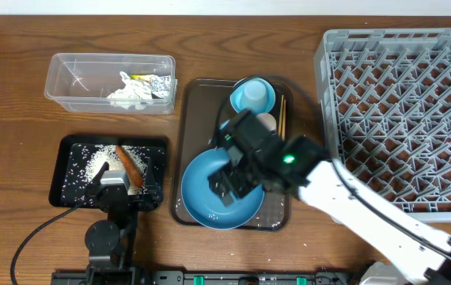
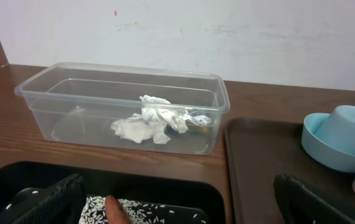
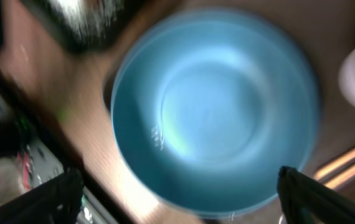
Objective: Sort waste into correct bins and load items into the dishwasher rack
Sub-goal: 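Move the right gripper left over the blue plate, then grasp the blue plate rim with the right gripper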
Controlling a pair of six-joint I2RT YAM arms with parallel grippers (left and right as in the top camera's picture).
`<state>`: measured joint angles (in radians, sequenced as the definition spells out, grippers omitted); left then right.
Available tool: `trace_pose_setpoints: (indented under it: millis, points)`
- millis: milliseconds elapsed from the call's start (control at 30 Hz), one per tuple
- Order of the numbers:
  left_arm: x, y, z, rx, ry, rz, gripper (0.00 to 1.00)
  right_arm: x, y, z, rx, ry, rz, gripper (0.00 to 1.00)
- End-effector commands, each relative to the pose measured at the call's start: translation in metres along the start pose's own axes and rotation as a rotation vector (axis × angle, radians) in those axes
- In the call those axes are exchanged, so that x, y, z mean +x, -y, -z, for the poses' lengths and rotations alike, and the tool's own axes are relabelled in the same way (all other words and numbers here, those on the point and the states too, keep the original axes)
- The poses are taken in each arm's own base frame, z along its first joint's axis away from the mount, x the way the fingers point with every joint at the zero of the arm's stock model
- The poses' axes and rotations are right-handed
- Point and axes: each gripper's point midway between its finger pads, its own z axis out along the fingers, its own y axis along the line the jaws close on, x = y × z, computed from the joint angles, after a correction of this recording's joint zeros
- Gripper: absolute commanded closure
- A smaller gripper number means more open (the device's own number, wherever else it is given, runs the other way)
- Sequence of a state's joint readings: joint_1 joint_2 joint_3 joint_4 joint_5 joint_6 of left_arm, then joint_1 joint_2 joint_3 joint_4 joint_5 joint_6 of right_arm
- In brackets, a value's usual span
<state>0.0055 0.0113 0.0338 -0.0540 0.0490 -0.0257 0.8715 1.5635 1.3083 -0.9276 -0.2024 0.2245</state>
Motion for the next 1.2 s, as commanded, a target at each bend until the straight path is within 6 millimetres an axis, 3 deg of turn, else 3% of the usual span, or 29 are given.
trace_pose_setpoints:
  millis: [0, 200, 433, 767, 1000, 1167]
  points:
    - [0.015, -0.005, -0.002, -0.02, -0.035, 0.001, 0.02, 0.019, -0.016, -0.021, 0.002, -0.105, 0.093, 0.08]
    - [0.015, -0.005, -0.002, -0.02, -0.035, 0.001, 0.02, 0.053, -0.048, -0.064, -0.004, -0.254, 0.268, 0.08]
    - [0.015, -0.005, -0.002, -0.02, -0.035, 0.001, 0.02, 0.072, -0.049, -0.094, 0.064, -0.334, 0.321, 0.22]
    - [0.015, -0.005, -0.002, -0.02, -0.035, 0.001, 0.02, 0.072, -0.044, -0.108, 0.087, -0.335, 0.317, 0.46]
    - [0.015, -0.005, -0.002, -0.02, -0.035, 0.001, 0.02, 0.064, -0.028, -0.111, 0.176, -0.291, 0.269, 0.49]
    - [0.015, -0.005, -0.002, -0.02, -0.035, 0.001, 0.02, 0.062, -0.027, -0.113, 0.175, -0.28, 0.235, 0.5]
